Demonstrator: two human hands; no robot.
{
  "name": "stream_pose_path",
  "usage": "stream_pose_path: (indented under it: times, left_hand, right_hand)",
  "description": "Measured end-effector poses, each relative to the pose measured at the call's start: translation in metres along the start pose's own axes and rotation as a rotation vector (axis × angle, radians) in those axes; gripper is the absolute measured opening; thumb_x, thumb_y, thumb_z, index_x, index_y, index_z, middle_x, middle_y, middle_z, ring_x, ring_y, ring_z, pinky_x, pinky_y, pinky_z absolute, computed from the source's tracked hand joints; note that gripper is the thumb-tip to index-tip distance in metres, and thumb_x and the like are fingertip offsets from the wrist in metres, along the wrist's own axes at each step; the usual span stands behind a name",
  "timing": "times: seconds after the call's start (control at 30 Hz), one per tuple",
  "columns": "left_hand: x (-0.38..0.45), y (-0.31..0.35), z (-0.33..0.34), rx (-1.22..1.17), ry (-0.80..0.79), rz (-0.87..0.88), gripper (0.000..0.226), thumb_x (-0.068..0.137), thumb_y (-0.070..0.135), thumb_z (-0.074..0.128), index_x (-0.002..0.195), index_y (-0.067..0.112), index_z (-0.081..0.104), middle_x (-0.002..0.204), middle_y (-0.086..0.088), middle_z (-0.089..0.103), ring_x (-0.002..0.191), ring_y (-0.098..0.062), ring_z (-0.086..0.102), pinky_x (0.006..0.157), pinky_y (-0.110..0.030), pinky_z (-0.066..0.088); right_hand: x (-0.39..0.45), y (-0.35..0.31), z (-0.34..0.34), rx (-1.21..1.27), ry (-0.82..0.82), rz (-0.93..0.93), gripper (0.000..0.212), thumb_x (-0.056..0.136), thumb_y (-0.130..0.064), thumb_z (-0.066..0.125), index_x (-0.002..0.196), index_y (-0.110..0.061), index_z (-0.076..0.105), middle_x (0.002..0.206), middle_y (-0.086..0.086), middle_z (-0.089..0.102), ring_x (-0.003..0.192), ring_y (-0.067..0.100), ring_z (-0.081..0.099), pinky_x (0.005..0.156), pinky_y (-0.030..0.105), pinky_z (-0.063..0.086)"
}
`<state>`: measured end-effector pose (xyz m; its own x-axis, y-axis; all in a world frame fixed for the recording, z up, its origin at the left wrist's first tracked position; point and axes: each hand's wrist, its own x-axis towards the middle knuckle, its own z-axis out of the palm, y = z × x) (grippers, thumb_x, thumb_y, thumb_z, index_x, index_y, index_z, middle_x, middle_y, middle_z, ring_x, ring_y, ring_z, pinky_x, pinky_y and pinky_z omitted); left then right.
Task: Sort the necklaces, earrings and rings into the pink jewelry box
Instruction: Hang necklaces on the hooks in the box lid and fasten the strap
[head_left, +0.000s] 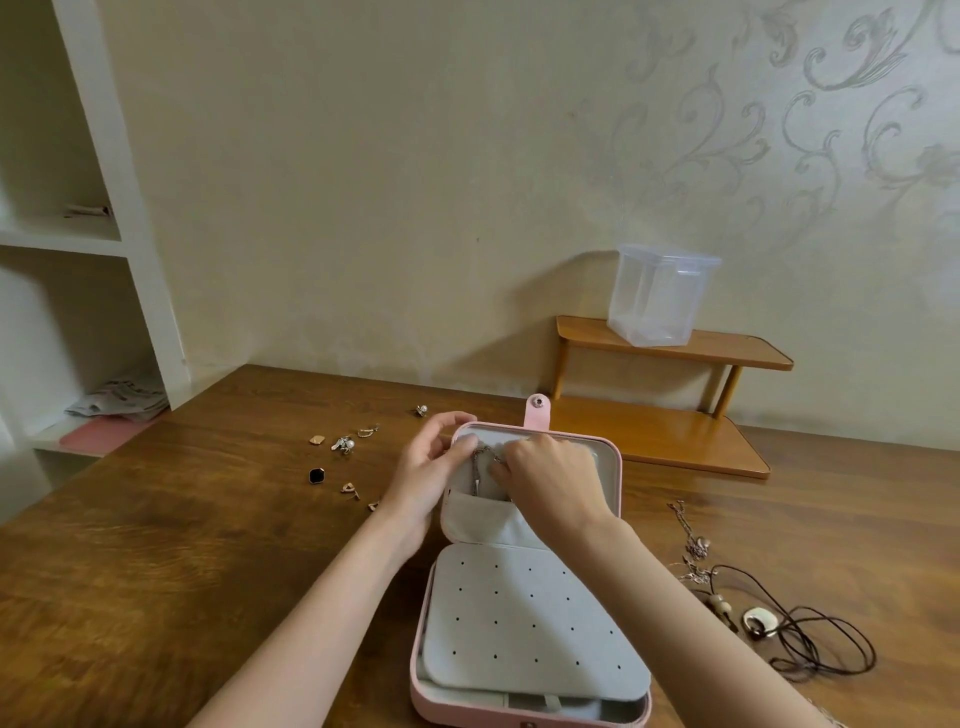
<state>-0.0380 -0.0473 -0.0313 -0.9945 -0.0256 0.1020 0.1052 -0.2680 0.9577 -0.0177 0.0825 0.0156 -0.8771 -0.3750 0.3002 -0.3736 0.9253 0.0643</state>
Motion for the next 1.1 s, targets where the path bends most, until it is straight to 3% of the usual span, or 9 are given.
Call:
stream_pose_path:
  times: [0.07, 0.13, 0.23, 0.33, 0.5, 0.63, 0.83, 1.0, 1.1]
  left_hand:
    - [0.000, 0.002, -0.001, -0.001, -0.016, -0.017, 0.014, 0.090, 0.012, 0.056, 0.096, 0.024, 0.061, 0.096, -0.009, 0.064, 0.080, -0.020, 0.060, 0.068, -0.034, 0.049]
    - [0.001, 0.004, -0.002, -0.013, -0.039, -0.050, 0.011, 0.091, 0.017, 0.056, 0.096, 0.024, 0.062, 0.098, -0.010, 0.062, 0.081, -0.019, 0.060, 0.067, -0.033, 0.048]
    - [0.002, 0.005, -0.003, -0.018, -0.065, -0.074, 0.014, 0.091, 0.015, 0.054, 0.101, 0.022, 0.061, 0.103, -0.013, 0.062, 0.082, -0.020, 0.061, 0.066, -0.032, 0.048]
    - [0.001, 0.005, -0.002, -0.002, -0.068, -0.069, 0.020, 0.091, 0.007, 0.053, 0.106, 0.020, 0.058, 0.102, -0.013, 0.064, 0.080, -0.018, 0.063, 0.063, -0.029, 0.051]
    - [0.000, 0.002, -0.003, 0.028, -0.017, -0.056, 0.022, 0.092, 0.004, 0.052, 0.106, 0.020, 0.057, 0.104, -0.013, 0.064, 0.083, -0.019, 0.064, 0.061, -0.027, 0.052]
    - [-0.001, 0.004, -0.003, -0.006, -0.021, -0.055, 0.023, 0.092, 0.004, 0.052, 0.109, 0.018, 0.057, 0.106, -0.014, 0.062, 0.083, -0.020, 0.064, 0.061, -0.028, 0.053]
    - [-0.002, 0.004, -0.002, -0.032, 0.025, -0.077, 0.024, 0.091, 0.003, 0.052, 0.110, 0.017, 0.058, 0.104, -0.013, 0.065, 0.083, -0.021, 0.066, 0.061, -0.029, 0.055]
    - [-0.003, 0.004, -0.003, -0.054, 0.035, -0.080, 0.026, 0.091, 0.001, 0.051, 0.113, 0.014, 0.056, 0.104, -0.013, 0.063, 0.085, -0.022, 0.064, 0.059, -0.026, 0.054]
    - [-0.001, 0.004, -0.002, -0.053, 0.036, -0.099, 0.025, 0.091, 0.000, 0.050, 0.113, 0.013, 0.056, 0.100, -0.011, 0.062, 0.082, -0.020, 0.063, 0.059, -0.025, 0.053]
  right_hand:
    - [-0.002, 0.003, 0.003, 0.078, 0.026, 0.042, 0.023, 0.097, -0.026, 0.042, 0.080, -0.014, 0.053, 0.080, 0.004, 0.055, 0.074, 0.024, 0.056, 0.052, 0.026, 0.032]
    - [-0.005, 0.004, 0.007, 0.142, 0.067, 0.093, 0.023, 0.096, -0.020, 0.042, 0.078, -0.011, 0.053, 0.077, 0.004, 0.055, 0.072, 0.024, 0.056, 0.056, 0.029, 0.037]
    - [-0.010, -0.001, 0.015, 0.339, 0.099, 0.186, 0.025, 0.094, -0.014, 0.042, 0.093, -0.011, 0.067, 0.089, 0.006, 0.068, 0.078, 0.022, 0.059, 0.066, 0.032, 0.047]
    - [-0.014, -0.013, 0.022, 0.481, 0.094, 0.203, 0.029, 0.093, -0.011, 0.043, 0.105, -0.014, 0.070, 0.101, 0.005, 0.070, 0.088, 0.020, 0.063, 0.078, 0.026, 0.051]
    - [-0.015, -0.012, 0.018, 0.666, 0.021, 0.215, 0.028, 0.091, -0.008, 0.047, 0.105, -0.013, 0.072, 0.105, 0.003, 0.070, 0.095, 0.016, 0.063, 0.084, 0.022, 0.050]
    - [-0.014, -0.002, 0.017, 0.666, 0.111, 0.240, 0.026, 0.091, -0.008, 0.048, 0.103, -0.010, 0.070, 0.102, 0.004, 0.070, 0.093, 0.017, 0.063, 0.084, 0.025, 0.050]
    - [-0.012, -0.009, 0.019, 0.613, -0.077, 0.148, 0.028, 0.089, -0.011, 0.046, 0.115, -0.014, 0.055, 0.111, 0.004, 0.068, 0.101, 0.019, 0.061, 0.084, 0.027, 0.048]
    - [-0.010, -0.001, 0.017, 0.750, -0.217, 0.129, 0.032, 0.087, -0.003, 0.049, 0.118, -0.009, 0.053, 0.117, 0.006, 0.065, 0.108, 0.016, 0.059, 0.080, 0.015, 0.042]
    - [-0.011, -0.001, 0.023, 0.759, -0.126, 0.164, 0.028, 0.088, -0.004, 0.049, 0.114, -0.009, 0.056, 0.112, 0.006, 0.067, 0.101, 0.016, 0.061, 0.077, 0.013, 0.044]
